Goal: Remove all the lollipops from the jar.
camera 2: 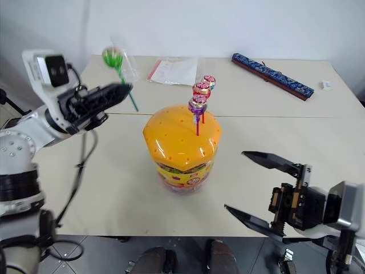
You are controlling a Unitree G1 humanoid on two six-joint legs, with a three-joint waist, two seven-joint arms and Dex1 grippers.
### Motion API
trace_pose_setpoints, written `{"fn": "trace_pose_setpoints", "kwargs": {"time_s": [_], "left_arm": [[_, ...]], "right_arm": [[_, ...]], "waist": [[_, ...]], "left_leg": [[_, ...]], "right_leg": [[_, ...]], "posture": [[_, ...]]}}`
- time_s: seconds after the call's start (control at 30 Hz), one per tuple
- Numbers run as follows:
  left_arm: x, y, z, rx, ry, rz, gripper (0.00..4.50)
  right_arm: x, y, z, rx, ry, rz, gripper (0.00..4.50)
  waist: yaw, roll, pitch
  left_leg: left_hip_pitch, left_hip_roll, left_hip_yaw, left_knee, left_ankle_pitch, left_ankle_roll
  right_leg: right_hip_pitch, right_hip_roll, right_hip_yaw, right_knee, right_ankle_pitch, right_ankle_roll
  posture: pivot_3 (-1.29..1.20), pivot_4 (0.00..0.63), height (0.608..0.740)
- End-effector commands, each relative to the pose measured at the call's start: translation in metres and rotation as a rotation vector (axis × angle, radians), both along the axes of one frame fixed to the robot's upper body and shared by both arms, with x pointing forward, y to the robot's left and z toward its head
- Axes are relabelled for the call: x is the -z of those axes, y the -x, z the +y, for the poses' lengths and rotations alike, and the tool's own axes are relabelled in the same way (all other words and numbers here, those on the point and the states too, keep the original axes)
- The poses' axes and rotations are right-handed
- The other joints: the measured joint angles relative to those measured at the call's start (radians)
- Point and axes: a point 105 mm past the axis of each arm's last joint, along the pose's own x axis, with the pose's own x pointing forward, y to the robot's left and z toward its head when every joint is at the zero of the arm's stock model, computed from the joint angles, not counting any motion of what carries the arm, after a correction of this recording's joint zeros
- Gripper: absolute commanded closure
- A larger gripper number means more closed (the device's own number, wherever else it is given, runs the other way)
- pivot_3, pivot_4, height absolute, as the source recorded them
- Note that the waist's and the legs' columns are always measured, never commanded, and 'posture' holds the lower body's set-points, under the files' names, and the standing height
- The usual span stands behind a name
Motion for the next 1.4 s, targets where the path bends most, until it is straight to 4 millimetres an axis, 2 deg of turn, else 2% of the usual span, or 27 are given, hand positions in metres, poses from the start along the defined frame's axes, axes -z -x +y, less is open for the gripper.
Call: {"fn": "trace_pose_setpoints", "kwargs": {"time_s": [0.03, 0.13, 0.27, 0.37, 0.4, 0.47, 0.53, 0.57, 0.6, 0.67, 0.73, 0.83, 0.9, 0.97, 1.1, 1.23, 1.4], "left_arm": [[0.047, 0.006, 0.042, -0.205, -0.268, 0.090, 4.42], [0.066, 0.034, 0.056, -0.270, -0.299, 0.183, 4.42], [0.093, 0.051, 0.075, -0.403, -0.349, 0.273, 4.42], [0.130, 0.061, 0.097, -0.497, -0.501, 0.338, 4.42], [0.134, 0.059, 0.102, -0.529, -0.489, 0.333, 3.99], [0.129, 0.050, 0.110, -0.591, -0.428, 0.285, 3.50], [0.125, 0.049, 0.111, -0.569, -0.425, 0.224, 2.96], [0.116, 0.050, 0.105, -0.510, -0.383, 0.157, 2.66], [0.094, 0.050, 0.100, -0.465, -0.273, 0.055, 2.36], [0.069, 0.053, 0.100, -0.426, -0.173, -0.048, 1.80], [0.052, 0.054, 0.103, -0.385, -0.188, -0.172, 1.23], [0.027, 0.055, 0.097, -0.295, -0.143, -0.230, 0.37], [0.011, 0.056, 0.082, -0.207, -0.098, -0.278, 0.37], [-0.011, 0.057, 0.059, -0.107, -0.001, -0.350, 0.37], [-0.035, 0.058, 0.023, 0.034, 0.144, -0.427, 0.37], [-0.036, 0.059, 0.000, 0.137, 0.232, -0.407, 0.37], [-0.026, 0.056, 0.000, 0.148, 0.235, -0.370, 0.37]], "right_arm": [[0.013, -0.007, -0.002, -0.056, 0.075, 0.018, 0.00], [0.018, -0.015, -0.006, -0.071, 0.103, 0.031, 0.00], [0.031, -0.030, -0.016, -0.044, 0.161, 0.071, 0.00], [0.050, -0.045, -0.033, 0.067, 0.170, 0.146, 0.00], [0.055, -0.048, -0.041, 0.093, 0.179, 0.158, 0.00], [0.057, -0.051, -0.052, 0.152, 0.184, 0.173, 0.00], [0.055, -0.051, -0.057, 0.171, 0.178, 0.174, 0.00], [0.052, -0.052, -0.059, 0.187, 0.170, 0.177, 0.00], [0.046, -0.053, -0.060, 0.203, 0.137, 0.175, 0.00], [0.033, -0.053, -0.059, 0.208, 0.068, 0.162, 0.00], [0.021, -0.051, -0.050, 0.198, 0.031, 0.175, 0.00], [0.000, -0.053, -0.031, 0.173, 0.004, 0.186, 0.00], [-0.017, -0.052, -0.019, 0.124, -0.031, 0.157, 0.00], [-0.031, -0.054, -0.006, 0.083, -0.034, 0.157, 0.00], [-0.051, -0.057, 0.011, 0.015, -0.027, 0.174, 0.00], [-0.056, -0.057, 0.032, -0.069, 0.047, 0.202, 0.00], [-0.056, -0.052, 0.046, -0.127, 0.092, 0.246, 0.00]], "waist": [[-0.006, -0.001, 0.000], [-0.003, -0.003, 0.001], [0.013, -0.003, 0.000], [0.016, -0.003, 0.000], [0.017, -0.003, 0.000], [0.021, -0.002, 0.000], [0.019, -0.002, -0.001], [0.017, -0.002, -0.001], [0.015, -0.002, -0.001], [0.013, -0.002, -0.001], [0.012, -0.002, -0.001], [0.009, -0.001, -0.001], [0.006, -0.001, -0.001], [0.007, -0.001, -0.001], [0.015, -0.001, -0.001], [0.012, -0.001, -0.001], [0.006, -0.002, -0.001]], "left_leg": [[0.000, 0.000, 0.000, 0.000, 0.000, 0.000], [-0.002, 0.001, 0.000, -0.001, -0.001, 0.000], [-0.003, -0.001, -0.006, -0.001, -0.001, 0.000], [-0.002, -0.002, -0.006, -0.001, -0.001, 0.000], [-0.002, -0.002, -0.005, -0.001, -0.001, -0.001], [-0.001, -0.002, -0.004, -0.002, -0.002, -0.001], [-0.002, -0.003, -0.004, -0.002, -0.001, -0.001], [-0.001, -0.002, -0.003, -0.002, -0.001, -0.001], [-0.001, -0.002, -0.003, -0.002, -0.001, -0.001], [-0.001, -0.001, -0.003, -0.003, -0.001, -0.002], [-0.001, 0.000, -0.004, -0.003, -0.002, -0.003], [-0.001, 0.000, -0.003, -0.003, -0.002, -0.004], [0.000, 0.000, -0.003, -0.004, -0.002, -0.004], [-0.001, -0.001, -0.003, -0.004, -0.002, -0.004], [-0.002, -0.001, -0.005, -0.003, -0.002, -0.003], [-0.002, -0.001, -0.003, -0.003, -0.001, -0.002], [-0.002, 0.000, -0.002, -0.003, -0.001, -0.002]], "right_leg": [[0.000, 0.000, 0.000, 0.000, 0.000, 0.000], [-0.003, -0.002, 0.000, 0.000, 0.000, -0.001], [-0.002, -0.014, -0.001, -0.001, -0.001, -0.001], [-0.001, -0.015, -0.002, -0.003, -0.001, -0.002], [-0.001, -0.015, -0.003, -0.003, -0.001, -0.002], [-0.001, -0.015, -0.003, -0.003, -0.001, -0.002], [-0.001, -0.016, -0.003, -0.003, -0.001, -0.002], [-0.001, -0.016, -0.003, -0.003, -0.001, -0.002], [-0.002, -0.016, -0.003, -0.002, -0.001, -0.003], [-0.003, -0.016, -0.003, -0.001, -0.002, -0.003], [-0.003, -0.016, -0.004, 0.000, -0.002, -0.004], [-0.004, -0.016, -0.005, 0.001, -0.002, -0.004], [-0.003, -0.016, -0.005, 0.000, -0.002, -0.004], [-0.003, -0.016, -0.005, 0.001, -0.002, -0.004], [-0.003, -0.016, -0.006, 0.002, -0.002, -0.003], [-0.003, -0.014, -0.006, 0.003, -0.002, -0.003], [-0.003, -0.011, -0.006, 0.001, -0.002, -0.003]], "posture": [[0.00, 0.150, 0.740], [0.00, 0.150, 0.740], [0.00, 0.150, 0.740], [0.00, 0.150, 0.740], [0.00, 0.150, 0.740], [0.00, 0.150, 0.740], [0.00, 0.150, 0.740], [0.00, 0.150, 0.740], [0.00, 0.150, 0.740], [0.00, 0.150, 0.740], [0.00, 0.150, 0.740], [0.00, 0.150, 0.740], [0.00, 0.150, 0.740], [0.00, 0.150, 0.740], [0.00, 0.150, 0.740], [0.00, 0.150, 0.740], [0.00, 0.150, 0.740]]}}
